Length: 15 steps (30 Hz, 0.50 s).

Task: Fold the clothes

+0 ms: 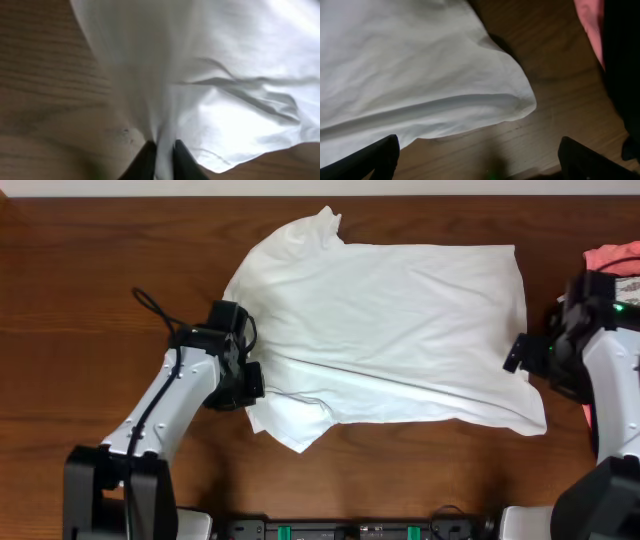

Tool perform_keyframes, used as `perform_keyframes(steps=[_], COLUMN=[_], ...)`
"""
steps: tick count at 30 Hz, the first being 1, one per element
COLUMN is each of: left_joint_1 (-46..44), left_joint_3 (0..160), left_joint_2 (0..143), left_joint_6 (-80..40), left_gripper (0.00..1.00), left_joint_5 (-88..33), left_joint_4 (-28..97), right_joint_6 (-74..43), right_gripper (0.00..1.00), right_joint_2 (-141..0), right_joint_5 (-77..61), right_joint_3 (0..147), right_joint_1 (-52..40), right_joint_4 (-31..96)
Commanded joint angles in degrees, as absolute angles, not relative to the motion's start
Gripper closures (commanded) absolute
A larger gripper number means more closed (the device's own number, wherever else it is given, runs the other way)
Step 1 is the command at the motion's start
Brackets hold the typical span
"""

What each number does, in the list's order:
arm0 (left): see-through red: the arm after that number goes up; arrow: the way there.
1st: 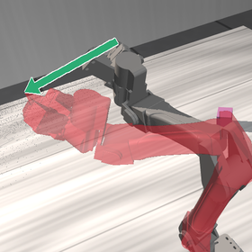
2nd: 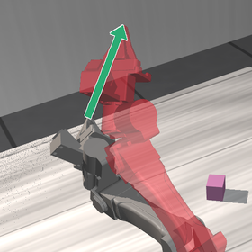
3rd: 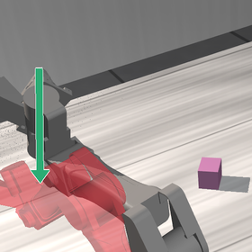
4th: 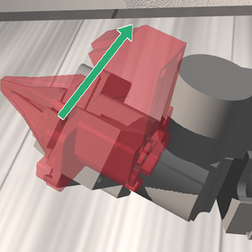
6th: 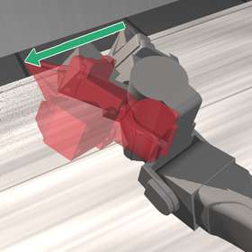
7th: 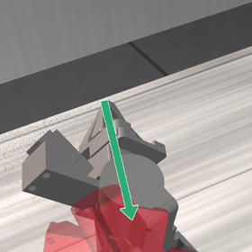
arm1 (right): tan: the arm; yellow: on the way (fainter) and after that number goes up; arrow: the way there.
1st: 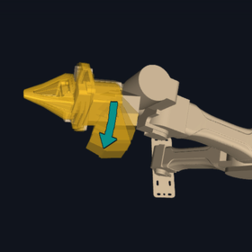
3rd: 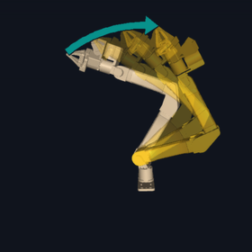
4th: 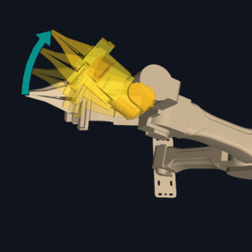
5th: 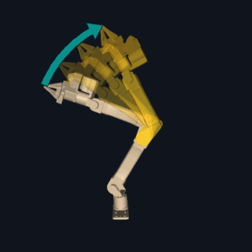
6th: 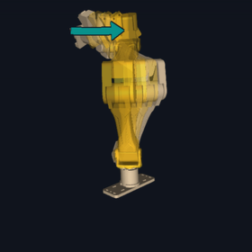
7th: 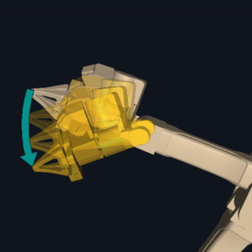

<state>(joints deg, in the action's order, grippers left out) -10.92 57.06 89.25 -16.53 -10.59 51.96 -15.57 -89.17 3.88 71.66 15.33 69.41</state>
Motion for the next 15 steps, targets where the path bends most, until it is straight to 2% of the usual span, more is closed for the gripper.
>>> perform_keyframes(steps=[1, 3, 8, 15], left_joint_1=[-10.6, -10.6, -10.6, -10.6], left_joint_3=[58.3, 58.3, 58.2, 57.1], left_joint_2=[88.8, 88.8, 88.9, 89.3], left_joint_6=[-16.5, -16.5, -16.5, -16.5], left_gripper=[0.77, 0.75, 0.61, 0.59], left_joint_5=[-10.8, -9.6, -7.7, -5.9], left_joint_4=[52.2, 52.2, 52.4, 51.6], right_joint_6=[-17.1, -17.1, -17.1, -17.1], right_gripper=[0.01, 0.01, 0.01, 0.01], right_joint_2=[-88.8, -88.8, -88.8, -88.8], right_joint_5=[2.5, 2.5, 2.5, 2.5], right_joint_3=[71.2, 71.1, 71.1, 70.3], right_joint_1=[16.7, 16.6, 16.5, 16.5], right_joint_4=[69.5, 69.4, 69.2, 68.6])
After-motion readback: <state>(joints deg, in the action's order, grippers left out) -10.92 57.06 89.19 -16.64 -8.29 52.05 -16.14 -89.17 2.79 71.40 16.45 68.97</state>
